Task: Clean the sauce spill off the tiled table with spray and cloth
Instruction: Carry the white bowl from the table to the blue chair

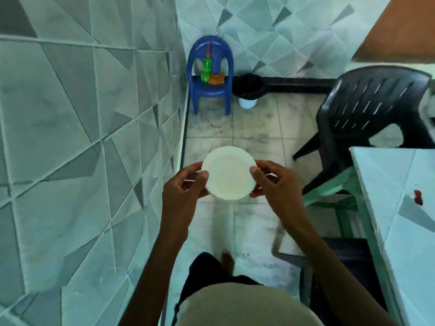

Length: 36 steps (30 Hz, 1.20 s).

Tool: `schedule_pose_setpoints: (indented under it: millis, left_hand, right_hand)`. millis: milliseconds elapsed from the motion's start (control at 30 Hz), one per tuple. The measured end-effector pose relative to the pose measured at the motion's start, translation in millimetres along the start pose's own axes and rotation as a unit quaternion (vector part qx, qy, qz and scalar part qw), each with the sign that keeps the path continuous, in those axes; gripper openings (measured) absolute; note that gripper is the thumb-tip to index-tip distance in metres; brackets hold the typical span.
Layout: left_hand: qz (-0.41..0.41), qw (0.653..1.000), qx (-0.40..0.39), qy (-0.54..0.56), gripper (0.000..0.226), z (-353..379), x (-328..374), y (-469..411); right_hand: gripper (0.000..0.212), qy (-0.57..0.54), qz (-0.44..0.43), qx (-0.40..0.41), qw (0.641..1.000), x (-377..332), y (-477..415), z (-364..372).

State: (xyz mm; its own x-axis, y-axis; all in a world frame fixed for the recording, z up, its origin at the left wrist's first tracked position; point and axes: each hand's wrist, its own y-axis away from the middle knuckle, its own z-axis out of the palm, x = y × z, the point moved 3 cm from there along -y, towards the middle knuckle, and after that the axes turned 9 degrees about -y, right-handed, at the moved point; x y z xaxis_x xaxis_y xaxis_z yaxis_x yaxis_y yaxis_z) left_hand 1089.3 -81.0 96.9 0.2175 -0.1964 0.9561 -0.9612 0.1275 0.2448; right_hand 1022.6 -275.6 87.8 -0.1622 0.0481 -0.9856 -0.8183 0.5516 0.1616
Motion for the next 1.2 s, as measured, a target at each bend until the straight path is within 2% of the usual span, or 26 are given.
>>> schedule_pose_setpoints:
  millis: [700, 967, 1200]
  left_hand:
    - [0.027, 0.999, -0.002, -0.033, 0.02, 116.1, 150.1, -566.0]
    - [-0.003, 0.996, 0.031, -0.081, 0.023, 177.5, 122.4, -787.2]
    - [-0.091, 0.988, 0.059, -0.109, 0.022, 224.0, 29.4, -964.4]
  right_hand:
    - [0.021, 0.009, 0.014, 0.005, 1.0, -99.8, -566.7, 123.8]
    - [0.015, 0.032, 0.044, -0.028, 0.998, -40.5, -800.0, 171.6]
    - [0.019, 0.078, 0.092, -0.035, 0.992, 69.0, -977.8, 227.6]
